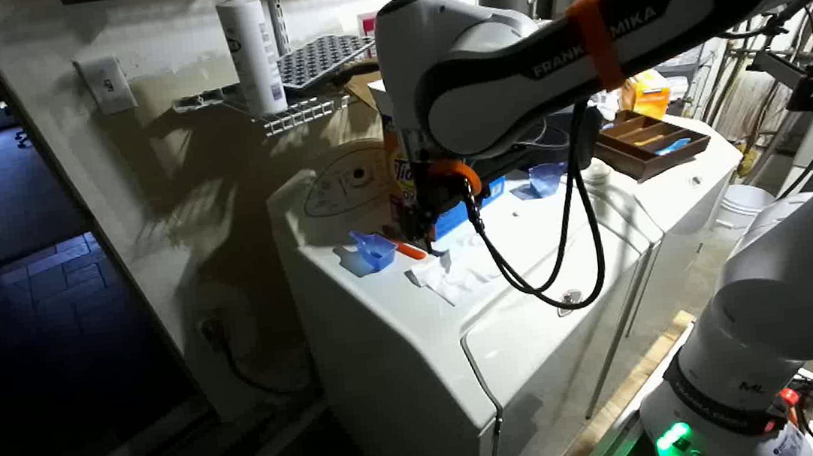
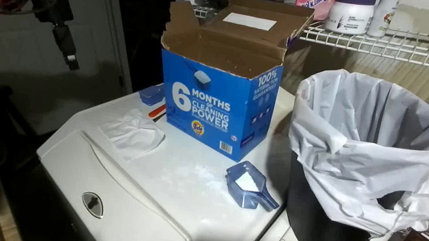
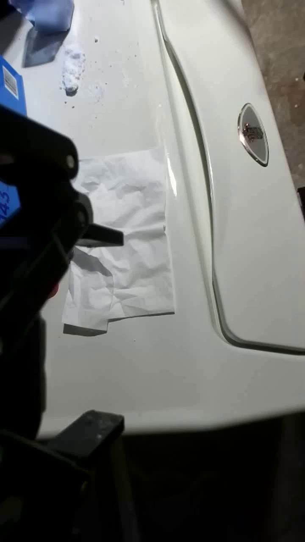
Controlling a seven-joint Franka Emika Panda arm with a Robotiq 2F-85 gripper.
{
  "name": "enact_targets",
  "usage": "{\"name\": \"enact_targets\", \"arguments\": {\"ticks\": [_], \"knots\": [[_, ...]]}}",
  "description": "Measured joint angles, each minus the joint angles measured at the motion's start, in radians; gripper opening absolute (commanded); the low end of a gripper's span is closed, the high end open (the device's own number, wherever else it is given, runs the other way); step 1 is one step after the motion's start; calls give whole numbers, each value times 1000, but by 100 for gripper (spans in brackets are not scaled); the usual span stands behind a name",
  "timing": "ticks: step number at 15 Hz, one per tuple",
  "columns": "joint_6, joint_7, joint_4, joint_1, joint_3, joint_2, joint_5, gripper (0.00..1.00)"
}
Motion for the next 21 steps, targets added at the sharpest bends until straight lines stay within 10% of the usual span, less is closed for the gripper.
{"name": "enact_targets", "arguments": {"ticks": [8,21], "knots": [[9,5,-8,10,-29,8,-5,100],[347,55,-180,-32,-154,147,-160,100]]}}
